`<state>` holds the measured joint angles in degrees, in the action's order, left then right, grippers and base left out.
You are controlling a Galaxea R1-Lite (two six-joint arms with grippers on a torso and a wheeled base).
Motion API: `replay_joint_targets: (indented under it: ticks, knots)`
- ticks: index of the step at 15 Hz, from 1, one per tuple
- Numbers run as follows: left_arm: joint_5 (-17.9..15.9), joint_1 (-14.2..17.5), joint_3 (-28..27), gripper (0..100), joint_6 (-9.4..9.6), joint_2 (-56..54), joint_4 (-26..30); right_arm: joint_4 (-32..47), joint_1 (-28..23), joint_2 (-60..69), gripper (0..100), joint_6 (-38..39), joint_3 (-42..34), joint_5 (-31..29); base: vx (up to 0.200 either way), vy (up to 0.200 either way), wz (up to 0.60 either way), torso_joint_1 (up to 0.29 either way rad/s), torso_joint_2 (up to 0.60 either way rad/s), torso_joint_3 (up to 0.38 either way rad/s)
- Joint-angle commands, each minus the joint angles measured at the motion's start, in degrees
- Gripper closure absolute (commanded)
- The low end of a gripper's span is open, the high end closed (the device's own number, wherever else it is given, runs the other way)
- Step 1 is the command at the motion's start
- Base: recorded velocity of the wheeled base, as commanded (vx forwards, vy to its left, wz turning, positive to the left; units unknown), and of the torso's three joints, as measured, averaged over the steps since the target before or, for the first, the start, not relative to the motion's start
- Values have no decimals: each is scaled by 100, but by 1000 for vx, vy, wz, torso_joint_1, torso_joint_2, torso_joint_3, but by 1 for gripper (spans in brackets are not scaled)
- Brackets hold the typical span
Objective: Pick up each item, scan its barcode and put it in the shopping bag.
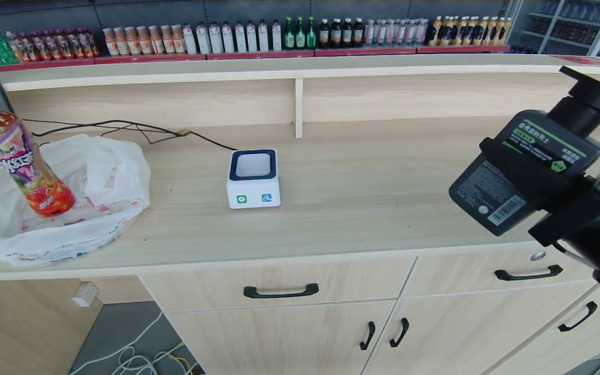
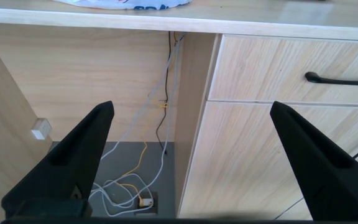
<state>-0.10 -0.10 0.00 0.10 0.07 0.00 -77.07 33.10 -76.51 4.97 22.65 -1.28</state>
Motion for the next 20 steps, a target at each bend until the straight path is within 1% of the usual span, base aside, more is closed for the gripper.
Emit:
replay_joint_targets:
  ticks: [1,3,5,7,8,11,14,15,16,17,18,19,20]
  knots:
    - [1,1,0,0,8,1,0,-1,-128,39,100,-5,-41,146,0,0,0,0,0,0]
    - [1,1,0,0,8,1,0,-124,-225,13,100,-5,-323,154,0,0,0,0,0,0]
    - [1,1,0,0,8,1,0,-291,-480,57,100,-5,-736,207,0,0,0,0,0,0]
    - [1,1,0,0,8,1,0,-379,-1016,189,100,-5,-1149,594,0,0,0,0,0,0]
    - [1,1,0,0,-1,1,0,-405,-1253,242,100,-40,-1210,761,0,0,0,0,0,0]
    - [1,1,0,0,-1,1,0,-405,-1279,92,100,-49,-1026,770,0,0,0,0,0,0]
    - [1,1,0,0,-1,1,0,-318,-1253,-637,100,-49,-367,805,0,0,0,0,0,0]
    - [1,1,0,0,-1,1,0,-344,-1306,-1244,100,-58,-6,787,0,0,0,0,0,0]
    - [1,1,0,0,-1,1,0,-449,-1350,-1419,100,-67,29,778,0,0,0,0,0,0]
    - [1,1,0,0,-1,1,0,-906,-1526,-1604,100,-339,-24,787,0,0,0,0,0,0]
    - [1,1,0,0,-1,1,0,-1012,-1605,-1639,100,-524,82,805,0,0,0,0,0,0]
    - [1,1,0,0,-1,1,0,-1003,-1675,-1674,100,-550,363,796,0,0,0,0,0,0]
    - [1,1,0,0,-1,1,0,-1003,-1710,-1701,100,-541,433,787,0,0,0,0,0,0]
